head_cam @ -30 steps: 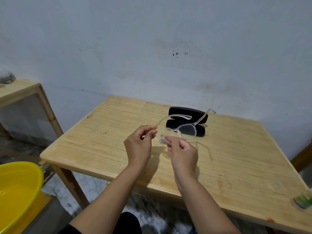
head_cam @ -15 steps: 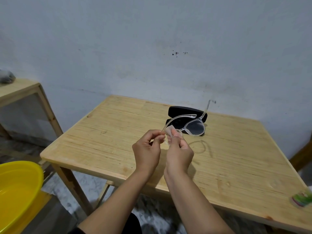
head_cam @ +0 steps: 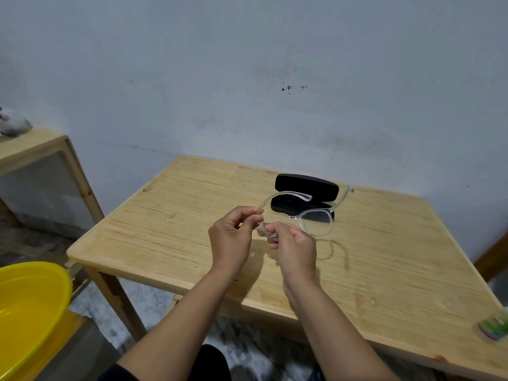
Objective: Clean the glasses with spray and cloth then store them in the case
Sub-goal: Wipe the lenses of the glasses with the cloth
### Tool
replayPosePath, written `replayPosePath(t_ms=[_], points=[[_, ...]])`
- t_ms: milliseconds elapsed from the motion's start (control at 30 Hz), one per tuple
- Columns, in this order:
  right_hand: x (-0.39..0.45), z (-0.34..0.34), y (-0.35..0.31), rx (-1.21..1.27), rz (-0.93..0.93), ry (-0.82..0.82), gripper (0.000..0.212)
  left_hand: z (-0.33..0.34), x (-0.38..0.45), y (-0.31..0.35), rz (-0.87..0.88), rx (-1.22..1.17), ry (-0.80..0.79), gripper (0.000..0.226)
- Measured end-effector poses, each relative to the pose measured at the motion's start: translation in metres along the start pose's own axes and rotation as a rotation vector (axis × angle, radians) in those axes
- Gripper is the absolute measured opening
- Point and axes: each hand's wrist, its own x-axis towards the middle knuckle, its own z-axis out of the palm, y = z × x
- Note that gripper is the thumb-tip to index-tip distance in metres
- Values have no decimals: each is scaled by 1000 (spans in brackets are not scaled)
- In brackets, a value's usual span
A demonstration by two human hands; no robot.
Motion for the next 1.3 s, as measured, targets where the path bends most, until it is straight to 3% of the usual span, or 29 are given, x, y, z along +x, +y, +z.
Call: replayPosePath(t_ms=[200,367,500,867,1300], points=[[-2,-1,11,-180,-204,144,26,2,0,1,20,1,61,29],[-8,10,15,-96,-233,262,28,7,-9,5,36,17,40,23],[-3,12,8,37,-131,139,25,2,-10,0,41,14,12,26],[1,6,-1,5,-41,-232,16,-35,16,3,29,33,-58,28],[-1,-2,13,41,99,-146,12,-121,62,-8,15,106,193,24]])
